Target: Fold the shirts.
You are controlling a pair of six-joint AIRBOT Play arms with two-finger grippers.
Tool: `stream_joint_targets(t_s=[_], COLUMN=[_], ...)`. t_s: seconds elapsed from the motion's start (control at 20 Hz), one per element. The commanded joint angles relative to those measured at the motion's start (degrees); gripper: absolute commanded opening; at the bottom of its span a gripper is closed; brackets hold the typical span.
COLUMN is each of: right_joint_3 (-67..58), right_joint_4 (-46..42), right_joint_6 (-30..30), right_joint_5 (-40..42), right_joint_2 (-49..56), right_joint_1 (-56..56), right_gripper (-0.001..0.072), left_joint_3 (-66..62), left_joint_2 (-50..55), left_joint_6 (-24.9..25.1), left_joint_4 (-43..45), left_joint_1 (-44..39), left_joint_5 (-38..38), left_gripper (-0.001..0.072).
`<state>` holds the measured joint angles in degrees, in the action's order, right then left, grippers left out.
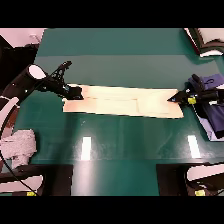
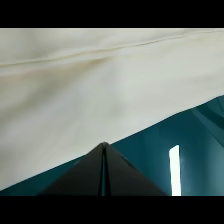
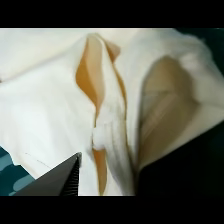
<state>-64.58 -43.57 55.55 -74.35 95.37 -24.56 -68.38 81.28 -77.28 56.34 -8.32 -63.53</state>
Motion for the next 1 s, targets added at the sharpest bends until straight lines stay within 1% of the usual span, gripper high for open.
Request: stream_joint_targets(t_s=[0.0,0.05,0.1,0.15,0.2,0.35,0.45,0.55,0.7,0.95], right_joint_3=[0.0,0.0,0.0,0.0,0.0,0.0,-2.2,-7.2,-15.0,-28.2], right_joint_4=[0.6,0.6,0.6,0.6,0.6,0.6,0.5,0.5,0.5,0.5], right_joint_6=[-0.3,-0.7,-0.8,-1.3,-2.0,-2.4,1.4,5.4,11.5,18.2], right_joint_5=[1.4,1.3,1.3,1.2,0.8,0.3,-1.2,-5.9,-9.9,-12.7], right_joint_2=[0.1,0.1,0.1,0.1,0.1,-2.3,-4.5,-6.1,-8.4,-9.4], right_joint_1=[2.1,2.1,2.1,2.1,1.9,1.9,2.4,3.8,8.0,18.4], right_gripper=[0.0312,0.0289,0.0186,0.0067,0.0022,0.0019,0.0018,0.0018,0.0017,0.0017], left_joint_3=[0.0,0.0,0.1,0.1,0.1,0.0,-0.1,-1.0,-6.7,-24.6], left_joint_2=[0.0,0.1,0.2,0.2,0.2,0.2,0.6,2.7,10.1,25.9], left_joint_6=[-0.7,-0.8,-0.8,-0.8,-0.8,-0.9,-0.9,-0.8,-1.0,-2.5], left_joint_4=[0.0,0.0,0.0,-0.1,-0.5,-1.6,-1.4,-1.4,-1.5,-1.5], left_joint_1=[0.0,0.0,0.0,0.0,0.0,-0.3,-2.8,-7.1,-13.5,-21.9], left_joint_5=[0.0,0.0,0.0,0.0,0.0,0.6,3.3,6.8,9.4,9.2], left_gripper=[0.0025,0.0025,0.0025,0.0025,0.0025,0.0024,0.0024,0.0024,0.0024,0.0024])
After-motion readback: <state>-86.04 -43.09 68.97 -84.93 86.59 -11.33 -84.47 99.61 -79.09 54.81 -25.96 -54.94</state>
